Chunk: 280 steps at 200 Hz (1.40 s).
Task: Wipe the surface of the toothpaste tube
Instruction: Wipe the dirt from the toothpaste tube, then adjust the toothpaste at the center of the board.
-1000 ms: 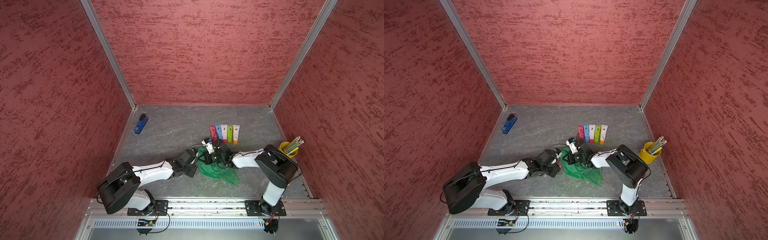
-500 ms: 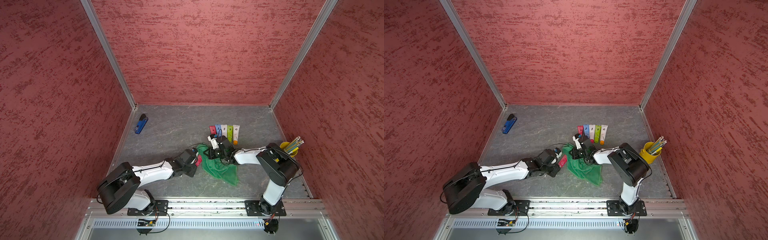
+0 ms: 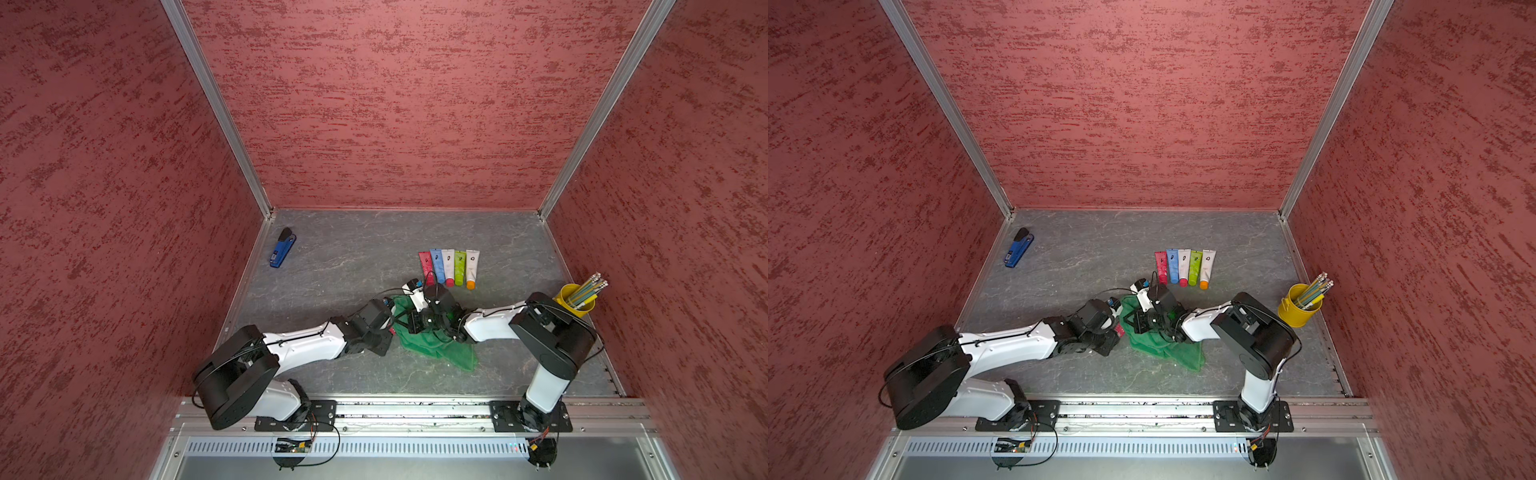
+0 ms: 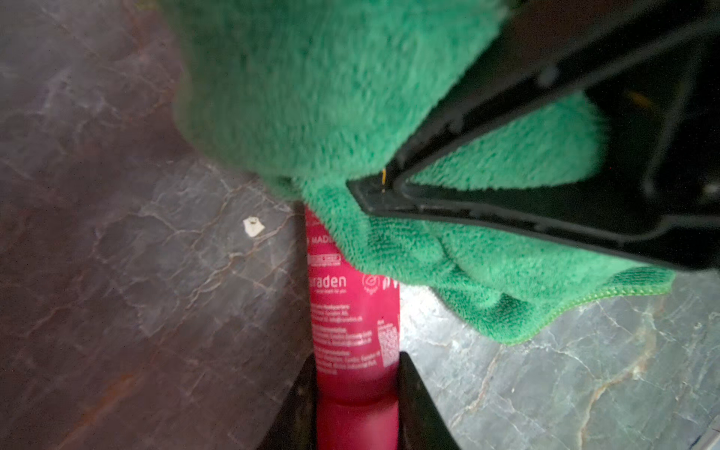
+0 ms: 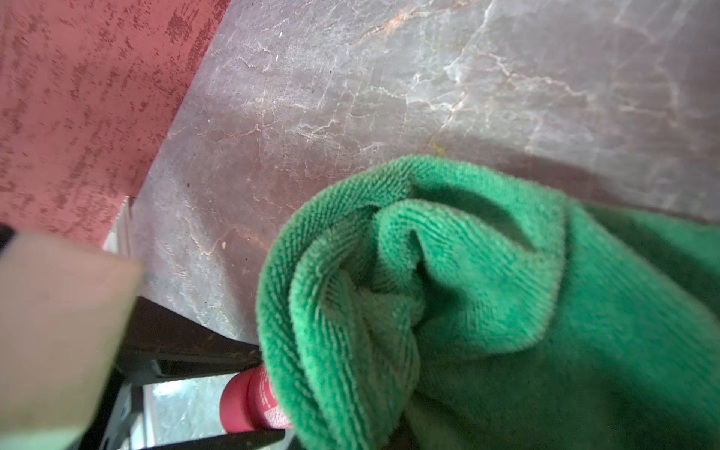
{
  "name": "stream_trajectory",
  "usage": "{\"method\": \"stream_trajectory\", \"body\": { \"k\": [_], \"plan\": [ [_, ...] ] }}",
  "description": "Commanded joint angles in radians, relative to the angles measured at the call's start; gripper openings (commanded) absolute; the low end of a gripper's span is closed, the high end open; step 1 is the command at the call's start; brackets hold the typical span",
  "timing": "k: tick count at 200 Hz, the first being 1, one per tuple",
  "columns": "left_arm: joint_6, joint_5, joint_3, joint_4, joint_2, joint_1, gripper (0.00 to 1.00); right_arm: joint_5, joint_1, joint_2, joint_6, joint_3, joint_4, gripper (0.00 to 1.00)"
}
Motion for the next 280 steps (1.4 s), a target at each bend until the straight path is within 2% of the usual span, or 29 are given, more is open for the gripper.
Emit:
{"method": "stream_trajectory", "body": {
  "k": [1,32,63,72,90,96,133,141,153,167,175,197,216,236,280],
  "plan": [
    [0.009,0.014,0.004,0.076,-0.025,0.001,0.0,0.095,-0.093,0.026,-0.015,-0.017,-0.204,0.0],
    [0.007,0.016,0.003,0.074,-0.027,0.002,0.0,0.263,-0.166,-0.09,-0.018,-0.032,-0.287,0.0],
    [0.002,0.022,0.007,0.072,-0.018,0.004,0.01,0.301,-0.168,-0.221,0.013,-0.104,-0.316,0.0],
    [-0.003,0.025,0.015,0.061,-0.011,0.003,0.1,0.305,-0.169,-0.261,0.022,-0.137,-0.323,0.0],
    [-0.017,0.052,0.037,0.025,0.003,-0.005,0.42,0.312,-0.17,-0.321,0.032,-0.19,-0.348,0.0],
    [-0.026,0.059,0.044,0.012,0.005,-0.009,0.49,0.31,-0.167,-0.32,0.034,-0.204,-0.355,0.0],
    [-0.095,0.127,0.081,-0.053,-0.021,-0.017,0.78,0.301,-0.168,-0.387,0.03,-0.239,-0.374,0.0],
    [-0.107,0.141,0.096,-0.074,-0.025,-0.015,0.81,0.296,-0.167,-0.392,0.03,-0.24,-0.373,0.0],
    [-0.125,0.142,0.122,-0.111,-0.038,-0.009,0.79,0.283,-0.167,-0.4,0.028,-0.241,-0.369,0.0],
    [-0.154,0.146,0.145,-0.143,-0.063,0.021,0.58,0.275,-0.167,-0.406,0.025,-0.241,-0.366,0.0],
    [-0.168,0.175,0.151,-0.143,-0.075,0.058,0.53,0.275,-0.167,-0.407,0.023,-0.242,-0.366,0.0],
    [-0.19,0.338,0.142,-0.1,-0.073,0.211,0.48,0.256,-0.168,-0.398,0.02,-0.241,-0.36,0.0],
    [-0.197,0.519,0.135,-0.051,-0.003,0.333,0.38,0.253,-0.167,-0.4,0.019,-0.242,-0.36,0.0],
    [-0.175,0.614,0.145,-0.03,0.084,0.377,0.35,0.252,-0.167,-0.407,0.017,-0.245,-0.363,0.0],
    [-0.173,0.621,0.141,-0.01,0.134,0.353,0.34,0.236,-0.167,-0.415,0.016,-0.251,-0.356,0.0]
  ]
}}
